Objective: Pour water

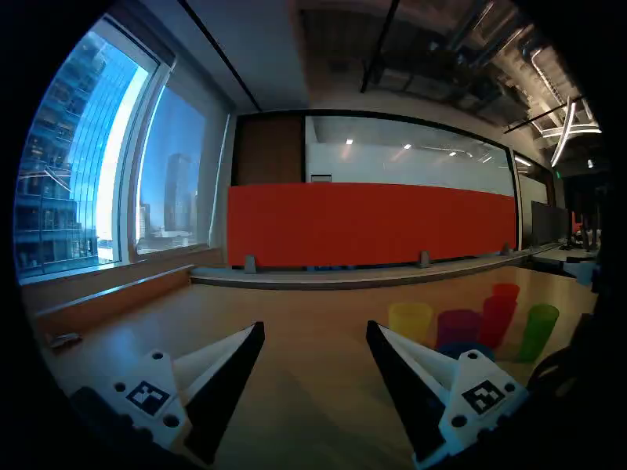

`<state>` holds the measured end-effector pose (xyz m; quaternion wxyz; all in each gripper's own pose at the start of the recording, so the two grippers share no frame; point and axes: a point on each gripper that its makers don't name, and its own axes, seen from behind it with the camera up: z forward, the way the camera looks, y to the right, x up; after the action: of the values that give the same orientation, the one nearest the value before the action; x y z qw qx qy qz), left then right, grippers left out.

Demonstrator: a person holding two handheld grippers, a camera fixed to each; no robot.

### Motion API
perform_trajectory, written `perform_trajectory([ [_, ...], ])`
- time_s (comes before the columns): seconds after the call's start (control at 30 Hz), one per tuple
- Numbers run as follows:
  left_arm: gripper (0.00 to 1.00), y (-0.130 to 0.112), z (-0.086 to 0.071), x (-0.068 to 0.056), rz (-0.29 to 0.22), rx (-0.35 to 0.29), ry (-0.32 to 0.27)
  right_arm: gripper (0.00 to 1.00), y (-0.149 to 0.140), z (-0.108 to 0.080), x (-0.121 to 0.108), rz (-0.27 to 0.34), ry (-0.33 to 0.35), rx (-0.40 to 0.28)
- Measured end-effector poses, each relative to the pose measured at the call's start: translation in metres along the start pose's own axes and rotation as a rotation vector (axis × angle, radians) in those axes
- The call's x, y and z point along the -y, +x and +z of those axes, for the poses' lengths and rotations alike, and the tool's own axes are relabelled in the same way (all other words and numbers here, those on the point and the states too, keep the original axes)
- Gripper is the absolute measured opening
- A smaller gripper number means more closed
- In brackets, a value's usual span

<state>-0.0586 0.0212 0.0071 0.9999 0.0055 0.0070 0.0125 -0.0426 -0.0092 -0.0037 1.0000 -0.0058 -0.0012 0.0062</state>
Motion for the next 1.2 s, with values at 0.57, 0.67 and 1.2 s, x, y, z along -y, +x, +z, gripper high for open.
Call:
perform_trajectory([
  [0.57, 0.96, -0.0001, 0.0016, 0.0002, 0.000, 0.000, 0.000, 0.99, -0.0004, -0.0004, 0.0008, 0.000, 0.000, 0.000],
  [0.67, 0.96, -0.0001, 0.0012, 0.0005, -0.001, 0.000, 0.000, 0.99, -0.0004, -0.0004, 0.0008, 0.000, 0.000, 0.000],
  [1.2, 0.96, 0.0012, 0.0025, 0.0009, -0.002, 0.001, 0.000, 0.99, -0.0006, 0.0010, -0.0003, 0.000, 0.000, 0.000],
])
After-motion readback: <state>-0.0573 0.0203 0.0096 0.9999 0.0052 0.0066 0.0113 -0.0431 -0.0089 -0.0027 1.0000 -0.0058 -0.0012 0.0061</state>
